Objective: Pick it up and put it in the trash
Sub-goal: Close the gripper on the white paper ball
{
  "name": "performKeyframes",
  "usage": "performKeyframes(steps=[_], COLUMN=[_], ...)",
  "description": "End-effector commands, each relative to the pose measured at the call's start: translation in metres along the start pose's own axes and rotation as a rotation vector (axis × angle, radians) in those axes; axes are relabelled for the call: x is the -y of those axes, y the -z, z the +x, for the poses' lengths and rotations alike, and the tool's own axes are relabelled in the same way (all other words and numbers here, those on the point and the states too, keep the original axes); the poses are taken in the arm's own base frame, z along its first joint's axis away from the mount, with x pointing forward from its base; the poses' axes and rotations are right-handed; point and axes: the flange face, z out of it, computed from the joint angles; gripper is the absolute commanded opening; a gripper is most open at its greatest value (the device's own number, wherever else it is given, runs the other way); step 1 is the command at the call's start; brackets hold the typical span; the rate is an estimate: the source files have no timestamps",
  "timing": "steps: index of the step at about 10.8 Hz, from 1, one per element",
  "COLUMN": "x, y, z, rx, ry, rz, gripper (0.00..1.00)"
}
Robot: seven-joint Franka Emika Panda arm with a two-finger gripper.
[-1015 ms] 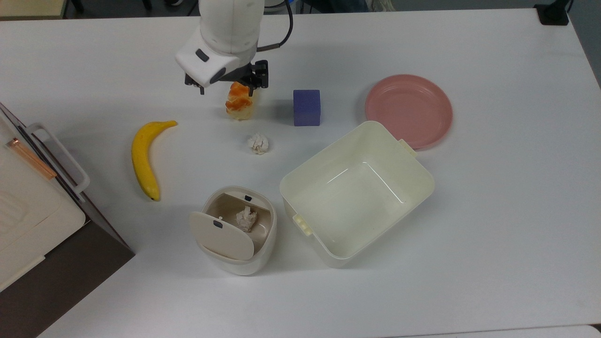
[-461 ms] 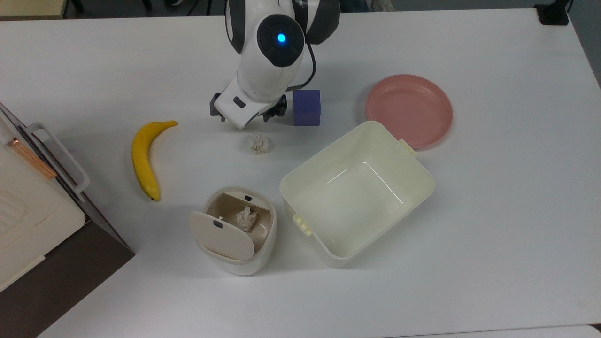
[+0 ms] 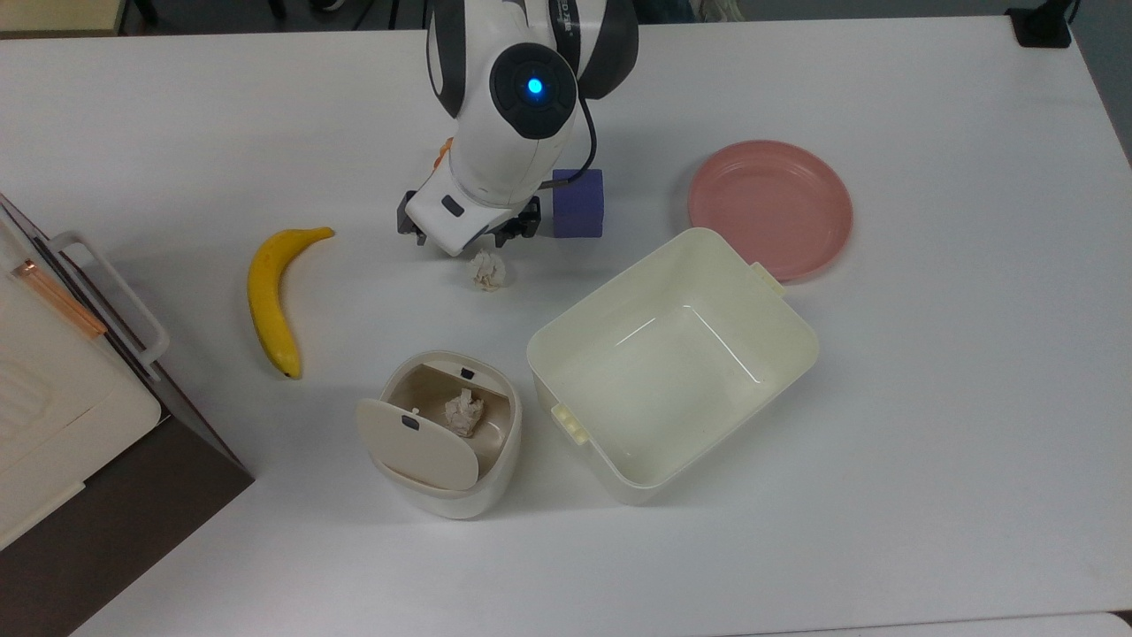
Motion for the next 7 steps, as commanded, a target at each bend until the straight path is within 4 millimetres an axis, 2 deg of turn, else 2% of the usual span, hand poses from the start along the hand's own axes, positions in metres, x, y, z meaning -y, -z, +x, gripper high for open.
performKeyframes(steps=[1,3,4,5,6,7], x=[0.001,0.004,0.006,0.013,0.012,0.014], y=[0.006,0.003,0.0,0.0,-0.002,-0.005], z=[0.012,0.021,0.02,0.02,0.02,0.021], rx=[-0.059,-0.058,-0.052,-0.051,-0.05,-0.046], ry=[-0.016,-0.012,-0.01,0.004,0.012,0.018], rz=[-0.015,-0.017,-0.017,-0.023,-0.035,-0.04], gripper=[0.98,0.97,0.86,0.68,0.53,0.33])
